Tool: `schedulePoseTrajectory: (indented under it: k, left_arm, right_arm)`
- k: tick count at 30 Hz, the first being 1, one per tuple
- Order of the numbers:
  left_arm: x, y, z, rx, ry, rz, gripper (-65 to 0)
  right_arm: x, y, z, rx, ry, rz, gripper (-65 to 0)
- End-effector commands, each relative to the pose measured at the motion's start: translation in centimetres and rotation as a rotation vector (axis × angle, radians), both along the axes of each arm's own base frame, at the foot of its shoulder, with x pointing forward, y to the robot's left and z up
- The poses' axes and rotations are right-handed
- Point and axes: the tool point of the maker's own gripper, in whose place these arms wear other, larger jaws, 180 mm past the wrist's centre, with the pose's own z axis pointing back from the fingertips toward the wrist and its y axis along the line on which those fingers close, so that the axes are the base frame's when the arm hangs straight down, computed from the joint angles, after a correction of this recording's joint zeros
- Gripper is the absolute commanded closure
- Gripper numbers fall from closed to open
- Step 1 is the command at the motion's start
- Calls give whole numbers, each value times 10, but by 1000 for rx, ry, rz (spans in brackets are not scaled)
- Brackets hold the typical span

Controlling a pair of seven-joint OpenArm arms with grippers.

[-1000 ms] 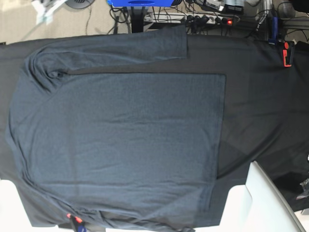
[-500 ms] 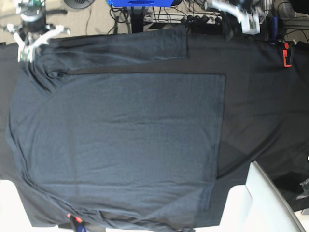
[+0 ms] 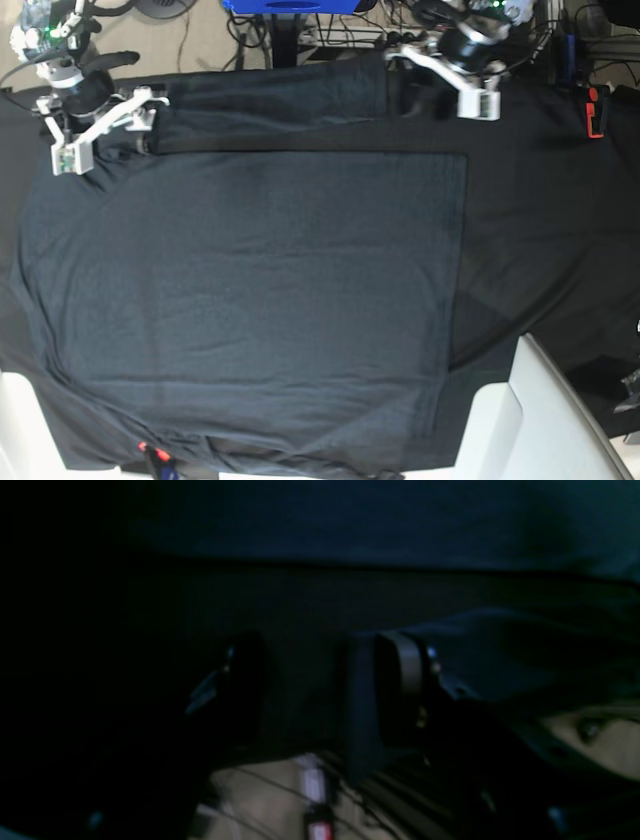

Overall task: Fold the T-shirt properly
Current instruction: 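Grasp the collar edge with the right gripper and the shoulder with the left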

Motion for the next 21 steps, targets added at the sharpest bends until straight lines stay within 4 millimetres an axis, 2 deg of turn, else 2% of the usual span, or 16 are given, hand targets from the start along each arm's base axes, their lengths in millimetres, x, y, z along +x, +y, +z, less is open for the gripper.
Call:
schedulePoseTrajectory:
  k: [1,6,10,15,18,20,21]
  left_arm:
    - [-2,-4,-1,-17,11,-9,-339]
    - [-9,-24,-24,-72,96,-25,-346]
    - [-9,-27,-37,-84,123,-6,-342]
    - [-7,-34,-46,-98,140,-2,-337]
    - [-12,-54,-51,-122,162,-48,-332]
    - [-14,-60,-55,-128,173,-65,-285]
    - [-16,-62,-58,-130,183,-67,-230]
  right_arm:
    - [5,-9,8,-17,-34,-12,-509]
    - [5,-29,5,-40,-27,-60,-509]
    - [2,-45,3,-61,-21,-99,-510]
    - [0,-55,5,-76,-22,-122,-510]
    - [0,-60,6,-84,-24,-133,-510]
    - [-1,-64,6,-90,-24,-142,-510]
    - [-1,-67,7,-93,-27,-153,-510]
